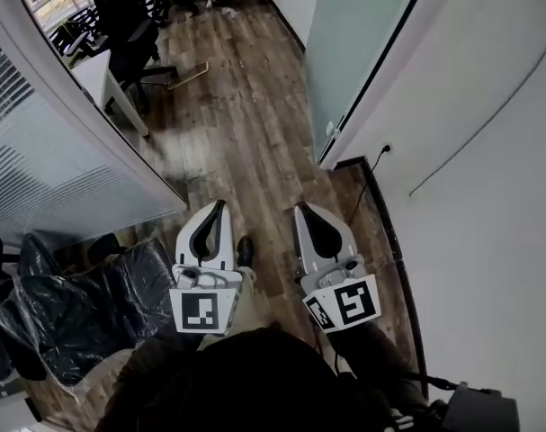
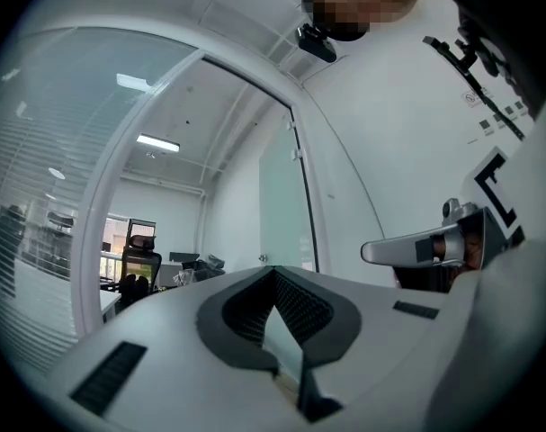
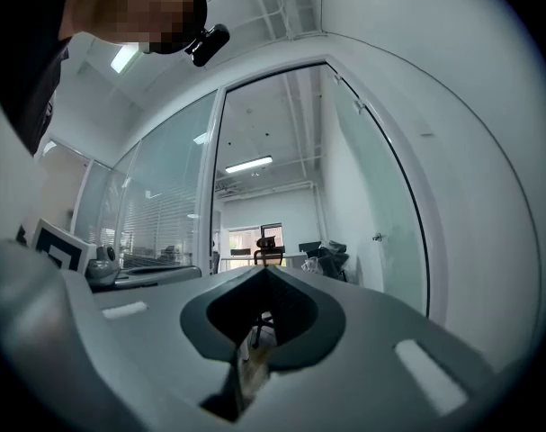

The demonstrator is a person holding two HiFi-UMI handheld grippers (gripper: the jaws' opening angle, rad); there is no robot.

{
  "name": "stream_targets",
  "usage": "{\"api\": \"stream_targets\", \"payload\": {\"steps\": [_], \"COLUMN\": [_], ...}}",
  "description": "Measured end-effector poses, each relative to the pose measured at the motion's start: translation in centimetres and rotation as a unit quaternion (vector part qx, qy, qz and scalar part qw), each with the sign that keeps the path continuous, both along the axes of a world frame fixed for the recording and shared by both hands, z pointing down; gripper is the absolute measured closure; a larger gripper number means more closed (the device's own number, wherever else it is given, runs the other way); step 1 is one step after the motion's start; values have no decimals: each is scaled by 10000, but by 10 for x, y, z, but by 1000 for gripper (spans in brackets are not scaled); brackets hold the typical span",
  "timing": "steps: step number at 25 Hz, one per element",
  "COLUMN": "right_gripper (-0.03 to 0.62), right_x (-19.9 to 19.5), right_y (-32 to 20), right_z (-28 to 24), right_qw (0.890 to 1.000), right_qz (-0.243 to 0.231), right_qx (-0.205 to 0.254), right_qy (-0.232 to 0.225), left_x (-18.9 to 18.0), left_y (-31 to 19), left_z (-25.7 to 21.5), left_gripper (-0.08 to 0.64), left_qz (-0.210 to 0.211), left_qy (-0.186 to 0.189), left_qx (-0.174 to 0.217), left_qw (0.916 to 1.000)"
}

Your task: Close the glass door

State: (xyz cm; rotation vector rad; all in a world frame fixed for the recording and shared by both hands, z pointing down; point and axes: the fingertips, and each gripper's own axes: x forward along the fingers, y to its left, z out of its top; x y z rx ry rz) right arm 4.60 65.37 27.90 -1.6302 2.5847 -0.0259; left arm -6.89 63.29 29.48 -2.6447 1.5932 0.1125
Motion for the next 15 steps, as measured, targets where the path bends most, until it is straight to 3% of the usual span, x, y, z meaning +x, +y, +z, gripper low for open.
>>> {"api": "stream_targets", "payload": {"steps": [5,15], "right_gripper": [591,591], "right_x": [43,36], "right_y": [-127,-310], "right_z": [-19,-57], "right_qw": [9999,9992], "right_qz": [52,291], "right_qx": [126,259], "right_qy": [-84,-20], "left_x": [38,21], "left_y": [-128,-311], "left_z": [-13,-55], "left_gripper": [563,563], "left_qz": [32,-105], "left_qy": [-171,100], "left_qx": [61,212], "left_qw": [9998,9997]}}
